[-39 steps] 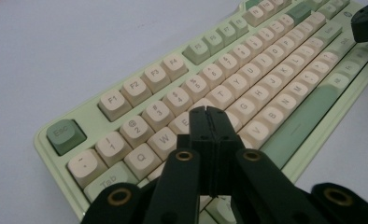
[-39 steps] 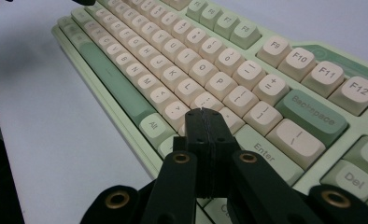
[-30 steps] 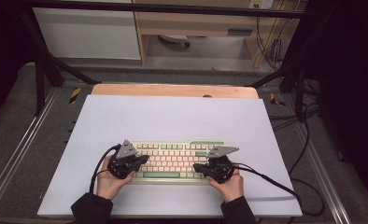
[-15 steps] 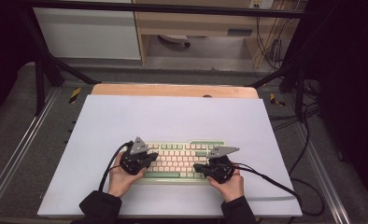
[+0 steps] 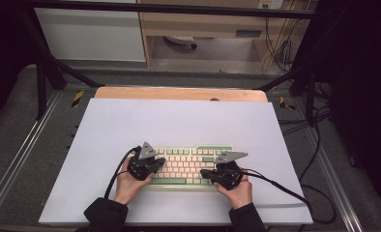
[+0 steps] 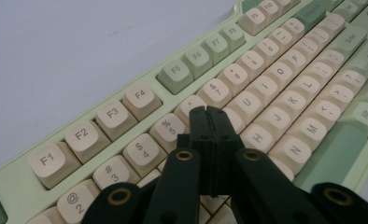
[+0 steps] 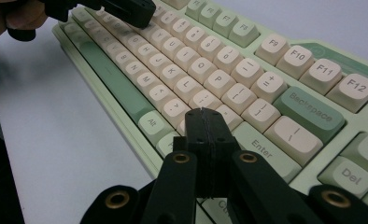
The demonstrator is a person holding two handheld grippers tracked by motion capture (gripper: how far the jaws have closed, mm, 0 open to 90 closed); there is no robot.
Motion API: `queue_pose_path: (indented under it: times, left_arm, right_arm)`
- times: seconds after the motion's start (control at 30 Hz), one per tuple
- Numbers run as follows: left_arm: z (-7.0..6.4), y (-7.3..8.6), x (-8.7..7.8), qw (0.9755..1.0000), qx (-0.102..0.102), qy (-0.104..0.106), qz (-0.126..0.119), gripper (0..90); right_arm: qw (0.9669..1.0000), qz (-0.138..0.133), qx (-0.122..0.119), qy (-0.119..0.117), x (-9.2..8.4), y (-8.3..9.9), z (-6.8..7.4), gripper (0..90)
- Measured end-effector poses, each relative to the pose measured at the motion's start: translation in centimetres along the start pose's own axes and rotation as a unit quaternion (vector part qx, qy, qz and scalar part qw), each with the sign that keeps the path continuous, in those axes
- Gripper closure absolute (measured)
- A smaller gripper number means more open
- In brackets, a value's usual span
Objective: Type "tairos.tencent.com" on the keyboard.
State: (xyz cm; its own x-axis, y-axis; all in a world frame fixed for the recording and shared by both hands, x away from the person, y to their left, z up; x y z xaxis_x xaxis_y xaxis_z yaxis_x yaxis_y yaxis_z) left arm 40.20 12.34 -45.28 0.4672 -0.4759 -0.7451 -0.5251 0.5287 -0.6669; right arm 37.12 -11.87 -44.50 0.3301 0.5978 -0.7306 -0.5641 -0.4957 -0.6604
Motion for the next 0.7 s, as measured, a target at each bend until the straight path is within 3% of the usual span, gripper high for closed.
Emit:
queue_pose_path:
  times: [0.37, 0.7]
  left_arm:
    - [-0.2, 0.2, 0.3, 1.0000, 0.007, 0.002, 0.002, 89.8]
    - [-0.4, 0.2, -0.8, 0.9999, 0.010, 0.008, -0.008, 89.7]
  right_arm:
    - [1.0000, 0.001, -0.001, 0.001, 0.1, 0.1, -0.1, 90.0]
    - [1.0000, 0.000, -0.001, 0.000, 0.0, 0.1, -0.1, 90.0]
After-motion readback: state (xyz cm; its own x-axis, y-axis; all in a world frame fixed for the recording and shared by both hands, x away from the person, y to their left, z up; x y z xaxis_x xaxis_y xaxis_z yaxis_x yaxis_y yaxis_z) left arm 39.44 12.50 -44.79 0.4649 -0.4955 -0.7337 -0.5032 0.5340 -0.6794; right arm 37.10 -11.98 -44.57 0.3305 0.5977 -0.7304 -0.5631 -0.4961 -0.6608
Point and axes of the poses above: each handheld gripper's, and its own axes: x roughly forward along the jaws, y roughly out of its underside, z roughly to its left, the point moved 4 cm from there along x, roughly forward along the jaws, and after that the axes turned 8 degrees about z, right-handed, at the moved point
